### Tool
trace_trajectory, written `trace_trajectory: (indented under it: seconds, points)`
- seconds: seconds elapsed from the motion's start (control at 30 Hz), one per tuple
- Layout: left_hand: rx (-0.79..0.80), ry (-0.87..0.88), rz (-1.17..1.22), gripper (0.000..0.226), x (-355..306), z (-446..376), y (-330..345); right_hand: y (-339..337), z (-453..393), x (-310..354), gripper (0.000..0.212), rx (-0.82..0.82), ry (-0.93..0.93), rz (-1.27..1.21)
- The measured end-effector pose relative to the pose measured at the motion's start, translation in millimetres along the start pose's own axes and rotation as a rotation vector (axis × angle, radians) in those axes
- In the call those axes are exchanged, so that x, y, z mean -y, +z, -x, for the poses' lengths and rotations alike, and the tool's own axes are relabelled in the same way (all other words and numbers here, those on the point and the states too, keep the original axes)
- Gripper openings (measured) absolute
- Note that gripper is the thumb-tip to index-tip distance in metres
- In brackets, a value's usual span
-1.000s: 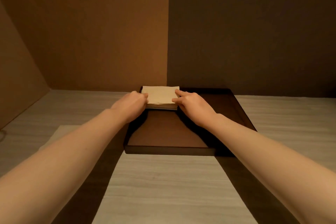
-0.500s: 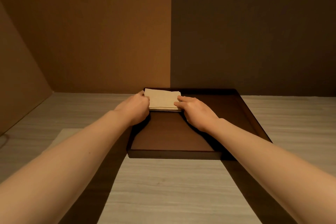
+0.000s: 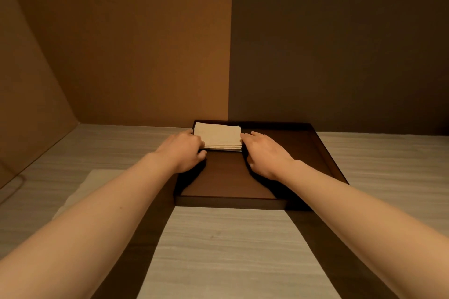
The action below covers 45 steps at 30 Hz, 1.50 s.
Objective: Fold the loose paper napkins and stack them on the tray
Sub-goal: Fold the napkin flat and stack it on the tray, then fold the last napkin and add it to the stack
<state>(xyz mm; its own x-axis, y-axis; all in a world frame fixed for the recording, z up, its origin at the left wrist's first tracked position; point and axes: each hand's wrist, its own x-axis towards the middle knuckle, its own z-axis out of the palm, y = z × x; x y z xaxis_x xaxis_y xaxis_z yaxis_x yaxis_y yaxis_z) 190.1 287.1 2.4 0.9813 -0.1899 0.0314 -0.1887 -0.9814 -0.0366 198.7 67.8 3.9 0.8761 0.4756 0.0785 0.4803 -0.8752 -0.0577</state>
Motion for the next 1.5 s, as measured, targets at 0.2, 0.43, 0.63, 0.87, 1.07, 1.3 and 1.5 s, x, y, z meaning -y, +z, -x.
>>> trace_trajectory:
  seconds: [0.2,0.43,0.63,0.87,1.07,1.3,1.5]
  points:
    - [-0.03,-0.09,0.09,0.042,12,44,-21,-27,24,27,0.041,-0.068,-0.045,-0.007]
    - [-0.013,-0.172,0.216,0.043,35,125,-34,-37,54,94,0.036,-0.103,-0.25,-0.015]
    - [0.018,-0.261,0.265,0.04,61,200,-21,-15,77,160,0.035,-0.091,-0.397,-0.062]
    - [0.017,-0.22,0.271,0.052,70,263,10,14,92,217,0.037,0.001,-0.468,-0.098]
    - [-0.045,-0.183,0.231,0.056,70,273,19,31,92,238,0.035,-0.071,-0.529,-0.024]
    - [-0.083,-0.169,0.179,0.054,65,276,25,45,89,249,0.015,-0.24,-0.577,0.124]
    - [-0.206,-0.119,0.179,0.035,63,281,25,48,87,250,0.015,-0.32,-0.569,0.089]
